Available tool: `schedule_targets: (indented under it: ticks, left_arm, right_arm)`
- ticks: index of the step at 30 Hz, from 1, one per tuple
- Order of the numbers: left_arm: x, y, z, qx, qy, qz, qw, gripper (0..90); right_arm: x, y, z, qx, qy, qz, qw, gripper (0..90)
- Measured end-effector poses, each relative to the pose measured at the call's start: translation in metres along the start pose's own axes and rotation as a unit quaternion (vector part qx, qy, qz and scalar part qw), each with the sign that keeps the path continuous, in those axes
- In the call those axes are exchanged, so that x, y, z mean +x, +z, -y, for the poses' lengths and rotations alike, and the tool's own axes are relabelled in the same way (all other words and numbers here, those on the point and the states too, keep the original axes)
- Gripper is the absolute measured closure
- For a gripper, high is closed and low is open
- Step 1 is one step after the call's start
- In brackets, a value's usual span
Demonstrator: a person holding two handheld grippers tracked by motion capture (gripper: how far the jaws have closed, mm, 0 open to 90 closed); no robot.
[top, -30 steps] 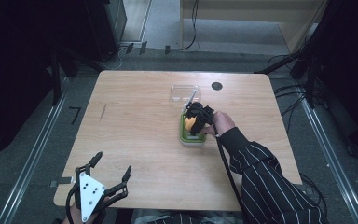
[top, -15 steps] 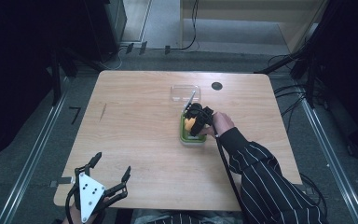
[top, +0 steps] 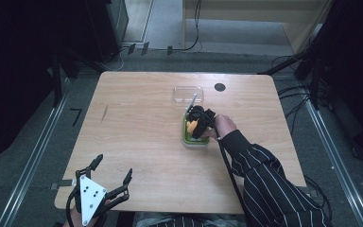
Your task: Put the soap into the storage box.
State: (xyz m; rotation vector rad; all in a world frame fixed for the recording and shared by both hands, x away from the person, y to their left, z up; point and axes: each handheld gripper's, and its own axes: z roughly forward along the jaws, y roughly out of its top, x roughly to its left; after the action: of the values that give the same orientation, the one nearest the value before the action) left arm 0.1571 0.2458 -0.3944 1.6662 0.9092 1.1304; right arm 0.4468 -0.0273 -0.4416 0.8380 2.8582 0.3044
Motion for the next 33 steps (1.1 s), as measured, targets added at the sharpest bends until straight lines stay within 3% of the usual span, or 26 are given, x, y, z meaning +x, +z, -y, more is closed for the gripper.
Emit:
schedule_targets:
  ticks: [22,33]
  left_arm:
    - [0.0,0.0,0.0,-0.001,-0.002,0.0,1.0,13.0]
    - [-0.001,0.002,-0.001,-0.002,0.0,0.002,1.0,13.0]
  right_arm:
    - [0.002,0.007,0.0,0.01,-0.002,0.002,0.9999,39.0]
    - [0.0,-0.005,0.001,-0.01,-0.003,0.006,0.9999,28.0]
